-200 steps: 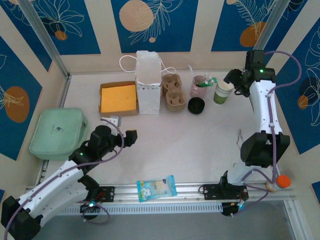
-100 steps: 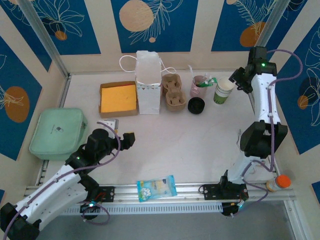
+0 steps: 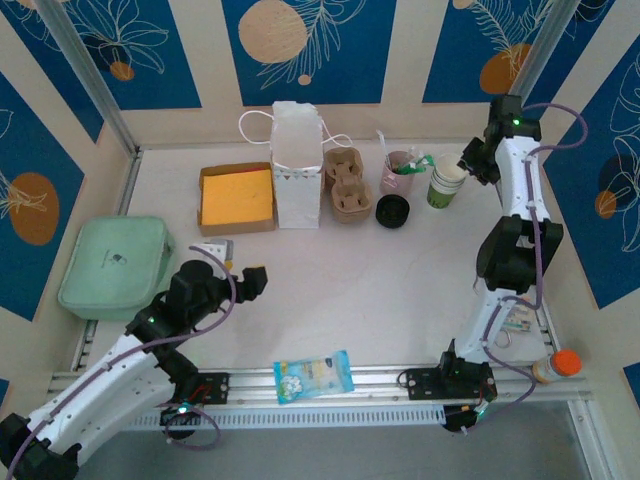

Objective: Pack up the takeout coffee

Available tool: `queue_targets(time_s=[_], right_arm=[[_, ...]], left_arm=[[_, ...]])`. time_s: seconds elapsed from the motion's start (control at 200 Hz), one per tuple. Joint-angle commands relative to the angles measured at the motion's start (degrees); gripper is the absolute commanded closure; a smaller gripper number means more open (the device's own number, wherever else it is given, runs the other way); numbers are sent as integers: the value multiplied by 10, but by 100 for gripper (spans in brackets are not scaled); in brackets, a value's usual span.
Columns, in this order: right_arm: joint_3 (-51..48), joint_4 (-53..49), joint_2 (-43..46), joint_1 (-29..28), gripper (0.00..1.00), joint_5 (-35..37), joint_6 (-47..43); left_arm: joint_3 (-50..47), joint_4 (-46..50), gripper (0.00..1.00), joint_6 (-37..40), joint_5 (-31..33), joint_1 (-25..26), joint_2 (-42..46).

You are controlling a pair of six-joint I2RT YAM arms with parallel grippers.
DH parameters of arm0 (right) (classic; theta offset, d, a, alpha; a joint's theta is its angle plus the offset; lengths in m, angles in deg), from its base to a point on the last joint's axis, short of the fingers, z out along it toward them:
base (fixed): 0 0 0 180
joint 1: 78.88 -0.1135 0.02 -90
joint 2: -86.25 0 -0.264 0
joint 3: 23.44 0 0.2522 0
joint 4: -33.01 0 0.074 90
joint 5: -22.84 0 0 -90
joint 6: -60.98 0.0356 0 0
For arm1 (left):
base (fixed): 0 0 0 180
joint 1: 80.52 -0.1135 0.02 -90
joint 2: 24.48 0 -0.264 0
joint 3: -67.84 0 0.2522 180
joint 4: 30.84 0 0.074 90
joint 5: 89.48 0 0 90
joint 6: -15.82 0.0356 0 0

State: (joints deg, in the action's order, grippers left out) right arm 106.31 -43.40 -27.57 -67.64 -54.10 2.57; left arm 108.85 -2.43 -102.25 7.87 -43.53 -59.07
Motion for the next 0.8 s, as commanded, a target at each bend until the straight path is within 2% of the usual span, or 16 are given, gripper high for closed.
queue_targets(time_s=[0.0, 0.165, 0.575, 0.795], right_arm=[[22, -15, -9, -3, 63, -9, 4], [33, -19, -30, -4, 67, -4, 4], [54, -15, -62, -9, 70, -6, 5], [65, -18, -76, -11, 77, -5, 6]], left_arm=[[-1, 16, 8, -1, 12, 4, 8], [-1, 15, 8, -1, 13, 5, 7], [0, 23, 8, 0, 20, 4, 14], [0, 29, 9, 4, 28, 5, 21]])
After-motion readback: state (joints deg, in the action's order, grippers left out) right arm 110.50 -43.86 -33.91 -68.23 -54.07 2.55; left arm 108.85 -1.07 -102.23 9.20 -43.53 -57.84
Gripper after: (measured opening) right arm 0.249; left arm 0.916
